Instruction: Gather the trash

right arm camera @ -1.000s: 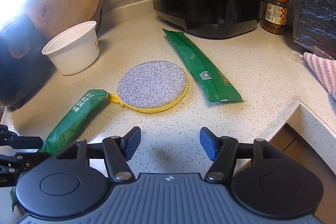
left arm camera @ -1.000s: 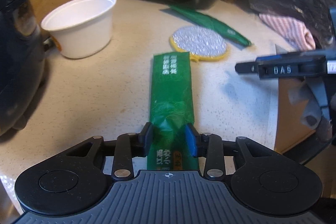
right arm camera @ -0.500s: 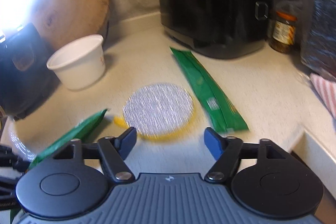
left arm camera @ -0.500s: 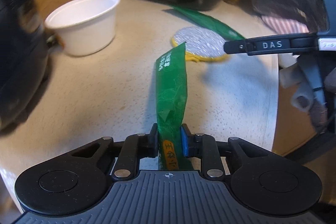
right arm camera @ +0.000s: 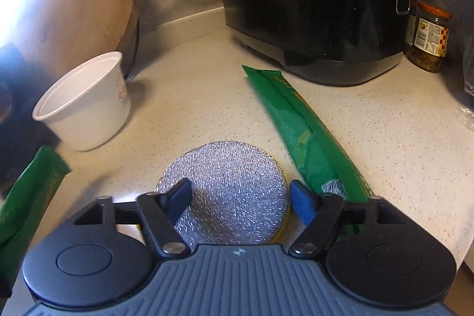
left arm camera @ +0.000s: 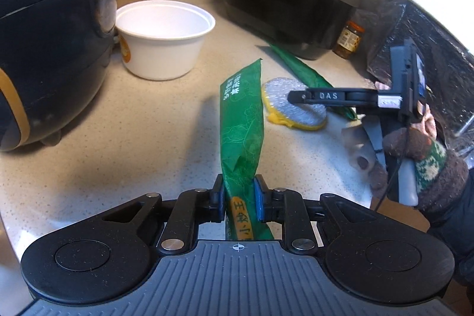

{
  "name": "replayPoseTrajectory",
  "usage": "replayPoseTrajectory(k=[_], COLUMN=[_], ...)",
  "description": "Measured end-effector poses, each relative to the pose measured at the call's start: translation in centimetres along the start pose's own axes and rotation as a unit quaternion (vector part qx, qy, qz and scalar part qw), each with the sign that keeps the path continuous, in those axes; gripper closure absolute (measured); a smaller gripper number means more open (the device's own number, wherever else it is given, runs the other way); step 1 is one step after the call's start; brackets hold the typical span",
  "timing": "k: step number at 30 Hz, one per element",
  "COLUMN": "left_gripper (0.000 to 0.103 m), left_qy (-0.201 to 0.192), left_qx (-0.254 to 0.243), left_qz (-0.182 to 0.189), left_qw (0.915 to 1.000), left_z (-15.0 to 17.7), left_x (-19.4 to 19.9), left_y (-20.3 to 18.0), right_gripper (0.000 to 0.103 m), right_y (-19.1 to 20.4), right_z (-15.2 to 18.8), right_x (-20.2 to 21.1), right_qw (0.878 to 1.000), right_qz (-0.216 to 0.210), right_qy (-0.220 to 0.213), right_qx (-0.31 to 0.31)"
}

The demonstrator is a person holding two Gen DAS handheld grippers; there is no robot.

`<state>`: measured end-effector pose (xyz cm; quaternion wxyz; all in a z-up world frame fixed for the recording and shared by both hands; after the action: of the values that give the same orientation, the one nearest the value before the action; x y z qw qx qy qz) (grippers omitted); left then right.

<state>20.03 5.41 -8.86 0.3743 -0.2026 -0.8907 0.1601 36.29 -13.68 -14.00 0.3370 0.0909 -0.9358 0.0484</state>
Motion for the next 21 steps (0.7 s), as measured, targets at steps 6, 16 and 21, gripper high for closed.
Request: replayPoseTrajectory(k=[6, 16, 21], left_gripper=[0.080, 0.080, 0.080], left_qy=[0.005, 0.010, 0.012], left_qx=[0.000, 0.003, -0.033], left_qz=[0.025, 0.041, 0.037], left_qw=[0.9997, 0.9991, 0.9987], left_z=[-0.3, -1.7, -4.7], left_x=[-0.8, -3.3, -6.0], left_y=[-0.5, -1.2, -1.7], right_gripper=[0.085, 0.101, 0.097], right_y=[-0.7, -0.7, -1.9], right_z=[2.4, 8.5, 9.2], right_x=[3.8, 10.6, 12.2], right_qw=[1.000, 0.997, 0.999], right_qz=[-0.022, -0.055, -0.020], right_qy=[0.009, 0.041, 0.031], right_qx=[0.008, 0.018, 0.000])
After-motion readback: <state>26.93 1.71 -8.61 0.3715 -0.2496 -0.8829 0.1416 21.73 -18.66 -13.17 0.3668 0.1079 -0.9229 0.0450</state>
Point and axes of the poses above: each gripper's, at about its wrist camera, not at the fingertips, and x roughly against the way its jaws point, y to its left, z to its underside, the point moved 5 cm from there along -x, roughly the way its jaws point, and after that the axes turned 15 degrees about z, right-handed, at the moved point
